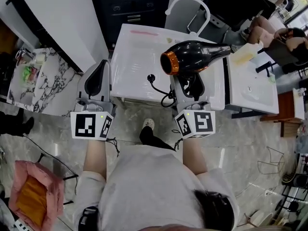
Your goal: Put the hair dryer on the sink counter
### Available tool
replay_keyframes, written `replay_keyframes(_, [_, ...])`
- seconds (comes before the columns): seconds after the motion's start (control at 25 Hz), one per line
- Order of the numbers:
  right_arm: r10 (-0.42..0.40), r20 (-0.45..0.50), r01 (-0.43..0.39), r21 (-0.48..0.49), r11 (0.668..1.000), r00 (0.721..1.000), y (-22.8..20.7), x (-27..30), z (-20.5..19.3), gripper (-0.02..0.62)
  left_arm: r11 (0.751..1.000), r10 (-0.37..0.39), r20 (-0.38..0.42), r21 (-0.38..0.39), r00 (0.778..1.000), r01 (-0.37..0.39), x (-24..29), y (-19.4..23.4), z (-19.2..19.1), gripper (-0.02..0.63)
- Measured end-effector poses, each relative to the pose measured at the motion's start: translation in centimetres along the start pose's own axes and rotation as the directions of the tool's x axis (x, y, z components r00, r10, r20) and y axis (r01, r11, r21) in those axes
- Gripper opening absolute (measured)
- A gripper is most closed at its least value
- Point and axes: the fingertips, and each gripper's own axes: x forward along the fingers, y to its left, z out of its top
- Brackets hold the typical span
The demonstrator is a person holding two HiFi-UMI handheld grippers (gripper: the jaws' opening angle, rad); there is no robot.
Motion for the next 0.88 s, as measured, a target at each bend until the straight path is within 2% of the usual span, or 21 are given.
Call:
replay_keyframes(0.52, [0.087,-0.148,-0.076,0.08,0.994,0.985,-1.0,8.5,-6.4,0.278,1.0,0.02,-0.045,-0.004,0.999,-0.02,7.4,2.5,-3.0,0.006])
replay_keyframes(0.88, [0.113,-0.305,-0.06,0.175,0.983,0.946,-1.0,11.9,-13.3,0.278,1.0,0.026,-0.065,-0.011,0.998,-0.027,10.4,3.9,-5.1,0.006])
